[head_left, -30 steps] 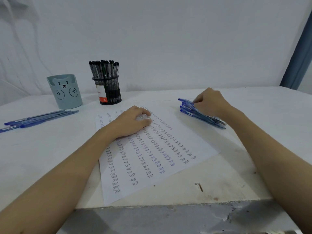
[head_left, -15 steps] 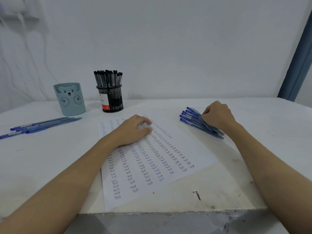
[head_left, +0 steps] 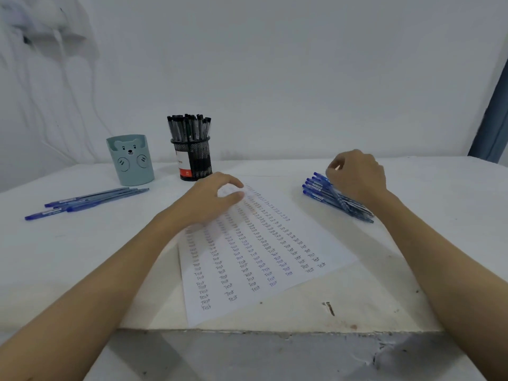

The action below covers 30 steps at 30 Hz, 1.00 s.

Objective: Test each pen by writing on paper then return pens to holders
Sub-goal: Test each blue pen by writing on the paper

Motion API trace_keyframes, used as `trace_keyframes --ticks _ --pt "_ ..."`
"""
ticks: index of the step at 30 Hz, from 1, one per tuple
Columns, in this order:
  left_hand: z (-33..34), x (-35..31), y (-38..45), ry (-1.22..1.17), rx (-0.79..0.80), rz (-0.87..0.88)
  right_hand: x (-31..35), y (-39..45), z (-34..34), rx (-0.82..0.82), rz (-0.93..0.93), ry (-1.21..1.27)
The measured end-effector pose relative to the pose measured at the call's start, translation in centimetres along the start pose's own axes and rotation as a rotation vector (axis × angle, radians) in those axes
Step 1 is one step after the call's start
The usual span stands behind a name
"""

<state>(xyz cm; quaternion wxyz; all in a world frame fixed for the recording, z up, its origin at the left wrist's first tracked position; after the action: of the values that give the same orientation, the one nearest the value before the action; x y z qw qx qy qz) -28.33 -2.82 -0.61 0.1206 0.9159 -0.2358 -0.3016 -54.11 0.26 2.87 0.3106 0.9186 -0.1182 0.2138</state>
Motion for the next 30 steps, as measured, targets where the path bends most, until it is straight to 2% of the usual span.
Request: trace_keyframes --ticks 4,10,16,19,22,27,30 --pt "-3.6 2.7 -2.5 0.073 -0.039 -0.042 7.2 -1.1 0.1 0.044 -0.201 0.075" --pt "-10.0 11.1 -9.3 0.144 -0.136 -0.251 22.1 -4.7 6.5 0.368 -0.496 0.195" --pt "-14.9 16.9 -14.7 0.192 -0.264 -0.374 33.0 -9.6 15.3 0.550 -0.775 -0.030" --pt "-15.2 17.7 -15.1 0.201 -0.278 -0.403 35.7 -11.1 18.2 0.550 -0.833 -0.099" --pt "-14.8 17.7 -14.9 0.249 -0.255 -0.379 37.1 -12.0 20.0 0.477 -0.875 -0.137" --pt "-15.1 18.3 -15.0 0.270 -0.262 -0.377 37.8 -12.0 20.6 0.324 -0.892 -0.055" --pt "-15.0 18.5 -14.9 0.268 -0.249 -0.379 37.7 -11.9 20.7 0.323 -0.868 -0.032"
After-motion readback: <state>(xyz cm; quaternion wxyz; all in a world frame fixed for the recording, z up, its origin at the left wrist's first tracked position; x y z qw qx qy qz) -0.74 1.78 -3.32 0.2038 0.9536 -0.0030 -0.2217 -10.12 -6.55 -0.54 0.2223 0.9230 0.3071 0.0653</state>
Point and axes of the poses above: each hand's wrist, its own y-axis towards the middle knuckle, its own z-axis out of the palm, x = y × z, the point moved 8 cm from there along y, towards the middle knuckle, and after that the axes turned 4 degrees about -x, right-handed, at the moved point
